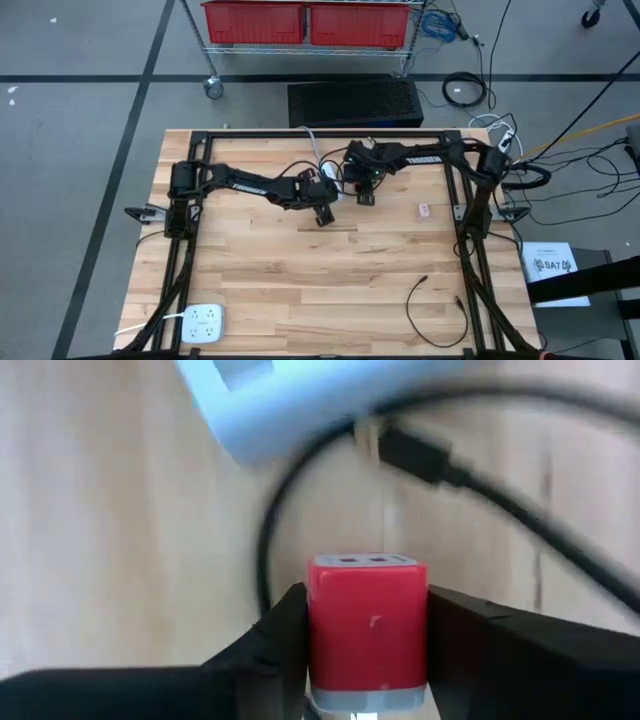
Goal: Insert USB
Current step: Insert the pink charger adapter into the top white outlet extension
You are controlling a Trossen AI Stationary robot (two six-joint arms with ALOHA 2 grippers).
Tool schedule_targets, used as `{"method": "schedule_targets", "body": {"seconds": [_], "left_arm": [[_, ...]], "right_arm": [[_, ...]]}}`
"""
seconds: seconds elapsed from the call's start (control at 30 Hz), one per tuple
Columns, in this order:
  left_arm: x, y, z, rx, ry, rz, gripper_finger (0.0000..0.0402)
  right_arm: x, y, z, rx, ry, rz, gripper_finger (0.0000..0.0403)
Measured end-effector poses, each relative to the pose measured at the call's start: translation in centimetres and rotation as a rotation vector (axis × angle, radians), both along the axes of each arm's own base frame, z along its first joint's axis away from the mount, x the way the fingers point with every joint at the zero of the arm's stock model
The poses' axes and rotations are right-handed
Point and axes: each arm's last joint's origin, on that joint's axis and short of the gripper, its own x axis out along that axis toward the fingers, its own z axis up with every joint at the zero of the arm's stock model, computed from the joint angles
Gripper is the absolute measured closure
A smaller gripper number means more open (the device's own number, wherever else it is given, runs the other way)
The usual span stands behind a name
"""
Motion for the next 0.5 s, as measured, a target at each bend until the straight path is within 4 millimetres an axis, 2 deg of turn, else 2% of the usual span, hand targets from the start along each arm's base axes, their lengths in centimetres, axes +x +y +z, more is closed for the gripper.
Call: {"method": "schedule_targets", "body": {"seconds": [0.17,0.27,0.43,0.5], "left_arm": [[0.4,-0.9,0.0,0.004,-0.052,-0.019,0.0392],[0.1,-1.3,-0.4,-0.007,-0.067,-0.009,0.0392],[-0.6,-2.3,-0.8,-0.004,-0.098,-0.002,0.0392],[-1.2,-2.5,-0.4,0.005,-0.124,0.012,0.0392]], "right_arm": [[-0.7,1.7,1.7,0.013,-0.053,-0.052,0.0281],[-1.4,3.2,2.8,0.015,-0.146,-0.088,0.0281],[-2.6,5.9,2.9,0.046,-0.368,-0.182,0.0281],[-2.6,6.9,2.6,0.051,-0.492,-0.23,0.0281]]}}
